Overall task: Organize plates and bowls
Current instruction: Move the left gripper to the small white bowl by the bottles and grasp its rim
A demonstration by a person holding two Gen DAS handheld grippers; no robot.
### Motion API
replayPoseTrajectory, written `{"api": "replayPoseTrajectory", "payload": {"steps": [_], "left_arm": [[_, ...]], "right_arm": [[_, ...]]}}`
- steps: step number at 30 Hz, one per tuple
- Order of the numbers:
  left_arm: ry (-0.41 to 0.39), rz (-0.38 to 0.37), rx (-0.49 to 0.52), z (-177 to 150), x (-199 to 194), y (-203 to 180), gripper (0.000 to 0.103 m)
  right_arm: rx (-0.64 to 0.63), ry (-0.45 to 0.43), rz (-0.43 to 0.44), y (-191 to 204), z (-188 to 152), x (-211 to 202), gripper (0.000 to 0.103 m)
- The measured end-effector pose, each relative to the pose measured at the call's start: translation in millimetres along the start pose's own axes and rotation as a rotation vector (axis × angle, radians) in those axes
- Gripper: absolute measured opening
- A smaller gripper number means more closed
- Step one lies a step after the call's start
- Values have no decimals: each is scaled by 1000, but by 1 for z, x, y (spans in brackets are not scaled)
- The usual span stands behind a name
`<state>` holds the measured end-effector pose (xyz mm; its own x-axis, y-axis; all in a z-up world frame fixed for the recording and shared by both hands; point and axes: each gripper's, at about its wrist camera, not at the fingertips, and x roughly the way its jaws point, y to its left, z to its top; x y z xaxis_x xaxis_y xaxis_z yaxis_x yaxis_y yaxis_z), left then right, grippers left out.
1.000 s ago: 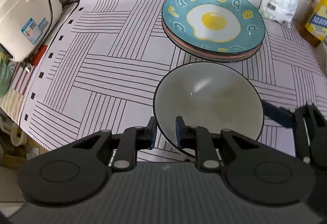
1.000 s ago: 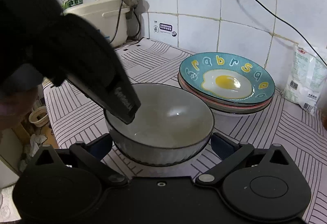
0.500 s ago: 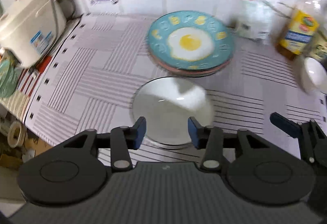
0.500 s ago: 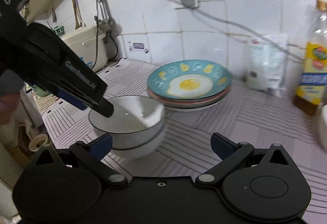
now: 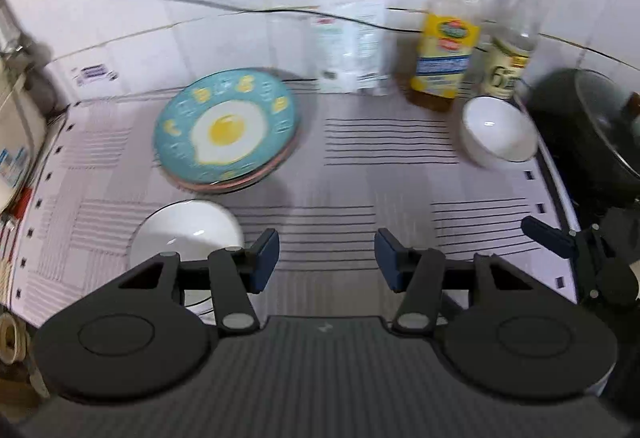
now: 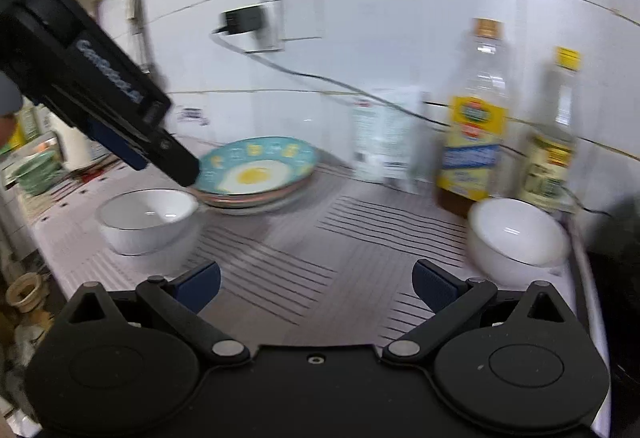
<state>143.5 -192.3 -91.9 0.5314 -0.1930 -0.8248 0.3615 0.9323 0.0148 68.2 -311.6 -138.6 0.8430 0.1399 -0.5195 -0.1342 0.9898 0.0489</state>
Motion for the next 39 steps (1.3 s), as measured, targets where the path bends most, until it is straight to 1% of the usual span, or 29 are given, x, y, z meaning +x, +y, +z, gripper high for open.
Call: {"api": "replayPoseTrajectory", "payload": {"steps": [4,6,8,10,12,14,17,20,23,26,28,31,35,39], "left_arm": [[3,-25,37,10,7,-27,52],[-6,-32,51,15,10,-38,55],[-3,-45,58,21,17,-49,56],[3,-60,73,27,26,-60,59],[3,-56,104,31,33,-72,63],[-2,-45,130,36,41,-82,66],[14,-53,149,46,55,-95,69],[17,-61,166,55,68,-105,74],[21,-66,184,64,80,-115,78],[27,-76,200,73,93,-125,82],[25,-79,206,78,102,-130,83],[27,-89,210,86,117,-136,83],[35,-101,205,97,141,-141,83],[45,-105,202,103,165,-147,83]], "right_arm": [[53,-19,-69,-33,-7,-9,103],[72,-33,-104,-49,-10,-10,103],[98,-47,-131,-63,-14,-8,103],[127,-47,-163,-77,-17,-2,103],[161,-38,-182,-90,-20,7,103],[191,-41,-193,-99,-23,14,103],[217,-39,-197,-108,-24,28,103],[220,-18,-201,-113,-25,44,103],[234,15,-229,-116,-25,60,103],[224,18,-232,-117,-25,70,103],[224,30,-229,-118,-24,77,103],[259,38,-240,-126,-23,87,103],[314,53,-275,-139,-23,95,103],[343,56,-270,-152,-23,102,103]]}}
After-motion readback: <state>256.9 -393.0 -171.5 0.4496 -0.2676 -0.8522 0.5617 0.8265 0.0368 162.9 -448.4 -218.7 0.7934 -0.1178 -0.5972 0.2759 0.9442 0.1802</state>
